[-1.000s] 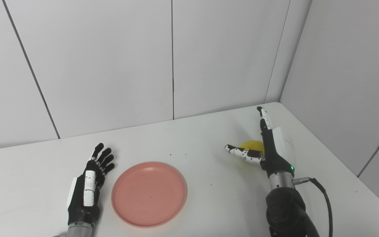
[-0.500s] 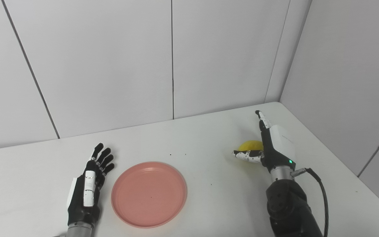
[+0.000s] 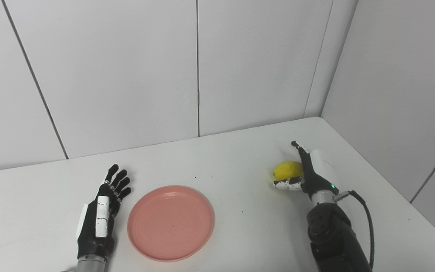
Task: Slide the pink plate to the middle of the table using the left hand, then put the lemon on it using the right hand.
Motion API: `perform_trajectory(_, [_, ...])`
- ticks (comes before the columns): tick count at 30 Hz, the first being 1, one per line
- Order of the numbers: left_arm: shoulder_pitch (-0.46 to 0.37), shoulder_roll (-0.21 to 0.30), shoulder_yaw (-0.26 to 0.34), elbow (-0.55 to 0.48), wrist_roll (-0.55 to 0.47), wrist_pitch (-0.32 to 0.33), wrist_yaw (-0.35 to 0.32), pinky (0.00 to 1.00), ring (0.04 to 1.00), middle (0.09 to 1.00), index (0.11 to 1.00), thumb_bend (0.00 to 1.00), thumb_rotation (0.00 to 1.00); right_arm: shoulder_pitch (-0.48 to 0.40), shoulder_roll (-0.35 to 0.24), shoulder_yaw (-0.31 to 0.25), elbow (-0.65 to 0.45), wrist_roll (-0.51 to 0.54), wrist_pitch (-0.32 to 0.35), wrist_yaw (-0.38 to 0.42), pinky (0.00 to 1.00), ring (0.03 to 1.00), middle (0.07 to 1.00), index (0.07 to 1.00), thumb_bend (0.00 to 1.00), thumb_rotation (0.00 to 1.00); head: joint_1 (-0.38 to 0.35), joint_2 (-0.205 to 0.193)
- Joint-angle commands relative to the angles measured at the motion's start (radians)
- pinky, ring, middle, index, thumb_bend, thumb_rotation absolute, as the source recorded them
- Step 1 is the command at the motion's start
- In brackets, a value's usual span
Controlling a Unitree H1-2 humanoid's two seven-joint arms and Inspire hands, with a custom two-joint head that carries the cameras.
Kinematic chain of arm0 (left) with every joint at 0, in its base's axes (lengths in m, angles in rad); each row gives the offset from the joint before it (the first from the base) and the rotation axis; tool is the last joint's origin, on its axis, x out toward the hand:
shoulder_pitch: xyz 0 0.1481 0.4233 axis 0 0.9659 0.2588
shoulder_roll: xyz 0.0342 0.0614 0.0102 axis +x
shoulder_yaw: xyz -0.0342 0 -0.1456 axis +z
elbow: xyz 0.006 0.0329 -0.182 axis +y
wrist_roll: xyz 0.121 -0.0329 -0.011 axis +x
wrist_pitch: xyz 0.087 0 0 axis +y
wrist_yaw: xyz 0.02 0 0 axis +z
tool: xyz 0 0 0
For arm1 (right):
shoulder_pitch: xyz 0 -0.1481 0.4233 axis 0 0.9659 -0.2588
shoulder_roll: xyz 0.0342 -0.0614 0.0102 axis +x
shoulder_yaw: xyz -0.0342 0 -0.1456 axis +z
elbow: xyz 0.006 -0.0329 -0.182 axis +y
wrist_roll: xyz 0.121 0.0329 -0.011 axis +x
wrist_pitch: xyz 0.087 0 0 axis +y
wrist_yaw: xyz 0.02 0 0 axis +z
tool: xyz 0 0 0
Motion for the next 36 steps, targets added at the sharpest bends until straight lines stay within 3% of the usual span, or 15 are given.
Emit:
perform_trajectory(1, [0.064,0.01,0.003,0.028,0.0,-0.002,-0.004,0.89,0.908,0.92,0.922,0.81,1.0,-0.032,-0.024,0.002,-0.009,0.014,0.0,-0.007,0.61,0.748,0.879,0.857,0.83,0.0,0.001,0.003])
perform_trajectory(4, [0.065,0.007,0.003,0.022,0.001,0.001,-0.001,0.88,0.905,0.917,0.919,0.8,1.0,-0.031,-0.025,0.012,0.002,0.024,0.0,-0.013,0.56,0.708,0.869,0.851,0.82,0.0,0.001,0.003])
perform_trajectory(6, [0.068,0.006,0.001,0.014,0.001,0.005,-0.001,0.88,0.906,0.918,0.92,0.8,1.0,-0.029,-0.023,0.018,0.01,0.037,-0.001,-0.026,0.37,0.491,0.817,0.835,0.8,0.0,0.007,0.006])
perform_trajectory(8, [0.07,0.005,0.0,0.007,0.003,0.01,0.0,0.88,0.906,0.918,0.921,0.79,1.0,-0.028,-0.02,0.023,0.016,0.044,-0.002,-0.038,0.26,0.369,0.752,0.811,0.78,0.0,0.005,0.007])
perform_trajectory(10, [0.072,0.005,-0.001,0.0,0.004,0.015,0.0,0.88,0.907,0.919,0.922,0.79,1.0,-0.024,-0.02,0.032,0.021,0.046,-0.004,-0.049,0.25,0.359,0.723,0.792,0.77,0.0,0.004,0.007])
perform_trajectory(11, [0.073,0.005,-0.001,-0.004,0.003,0.018,-0.001,0.88,0.909,0.921,0.923,0.79,1.0,-0.023,-0.021,0.036,0.022,0.047,-0.005,-0.055,0.3,0.418,0.685,0.761,0.63,0.0,0.005,0.008])
perform_trajectory(12, [0.073,0.005,-0.001,-0.005,0.002,0.019,-0.002,0.89,0.911,0.923,0.925,0.79,1.0,-0.02,-0.022,0.042,0.029,0.049,-0.014,-0.069,0.3,0.443,0.608,0.73,0.56,0.0,0.005,0.008])
perform_trajectory(14, [0.073,0.006,-0.001,-0.005,0.002,0.02,-0.003,0.89,0.91,0.923,0.925,0.79,1.0,-0.016,-0.027,0.054,0.036,0.049,-0.019,-0.089,0.31,0.452,0.517,0.685,0.54,0.0,0.006,0.009])
perform_trajectory(17, [0.073,0.005,-0.001,-0.01,0.004,0.027,0.001,0.88,0.907,0.919,0.922,0.79,1.0,-0.011,-0.031,0.066,0.042,0.052,-0.016,-0.113,0.34,0.407,0.518,0.626,0.52,0.0,0.005,0.01])
perform_trajectory(19, [0.073,0.006,0.0,-0.011,0.002,0.029,-0.001,0.89,0.91,0.921,0.925,0.8,1.0,-0.01,-0.029,0.07,0.046,0.056,-0.014,-0.131,0.32,0.37,0.474,0.562,0.51,0.0,0.005,0.01])
perform_trajectory(22, [0.074,0.006,0.0,-0.01,-0.001,0.027,-0.005,0.89,0.911,0.923,0.927,0.8,1.0,-0.008,-0.027,0.074,0.053,0.059,-0.014,-0.156,0.26,0.39,0.498,0.504,0.52,0.0,0.005,0.012])
perform_trajectory(25, [0.076,0.005,-0.001,-0.013,0.001,0.029,-0.003,0.89,0.909,0.923,0.927,0.8,1.0,-0.007,-0.023,0.078,0.056,0.065,-0.015,-0.175,0.19,0.389,0.498,0.49,0.52,0.0,0.006,0.013])
perform_trajectory(36, [0.081,-0.001,-0.005,-0.018,0.004,0.029,0.0,0.89,0.912,0.922,0.927,0.8,1.0,0.005,-0.007,0.084,0.053,0.093,-0.059,-0.279,0.17,0.398,0.498,0.487,0.52,0.0,0.059,0.023])
